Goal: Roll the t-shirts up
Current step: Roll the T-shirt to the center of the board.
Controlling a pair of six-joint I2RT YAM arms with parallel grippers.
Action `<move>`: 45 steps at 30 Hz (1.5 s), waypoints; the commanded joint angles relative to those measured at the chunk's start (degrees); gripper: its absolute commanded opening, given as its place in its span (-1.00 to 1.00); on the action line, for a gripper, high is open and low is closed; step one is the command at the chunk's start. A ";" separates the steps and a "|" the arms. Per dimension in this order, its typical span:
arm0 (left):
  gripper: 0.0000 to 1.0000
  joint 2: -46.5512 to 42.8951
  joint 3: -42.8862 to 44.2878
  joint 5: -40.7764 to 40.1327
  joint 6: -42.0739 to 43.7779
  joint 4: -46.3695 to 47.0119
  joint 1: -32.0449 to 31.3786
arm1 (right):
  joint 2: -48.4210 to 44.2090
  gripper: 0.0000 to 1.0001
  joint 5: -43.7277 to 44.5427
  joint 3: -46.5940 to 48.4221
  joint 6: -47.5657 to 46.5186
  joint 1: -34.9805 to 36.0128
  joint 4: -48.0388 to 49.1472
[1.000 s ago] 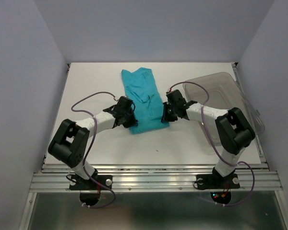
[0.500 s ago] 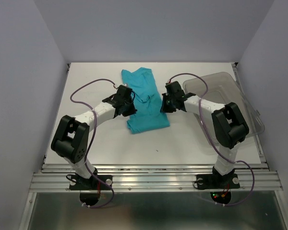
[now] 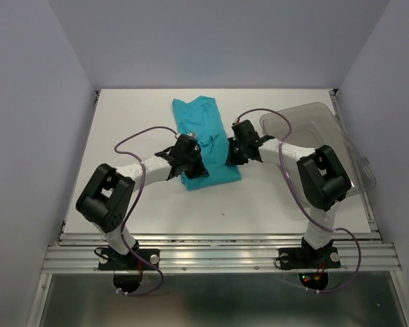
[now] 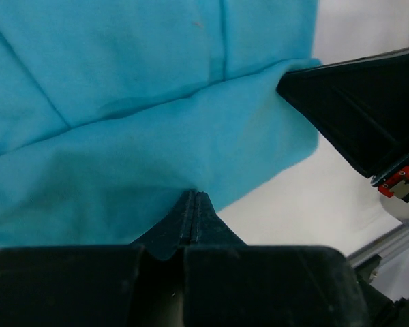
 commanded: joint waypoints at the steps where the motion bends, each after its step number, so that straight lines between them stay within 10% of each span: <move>1: -1.00 3.79 1.04 -2.21 0.28 1.92 0.12 | 4.02 -0.79 4.48 0.71 -1.28 0.44 1.05; 32: -1.00 7.58 -1.68 -3.10 4.33 0.86 5.39 | 3.50 -0.79 0.10 -6.22 -1.90 0.44 3.42; 45: -1.00 -10.24 -15.66 -5.55 2.22 -1.40 4.51 | -10.37 -0.79 0.96 -20.29 4.08 4.92 5.72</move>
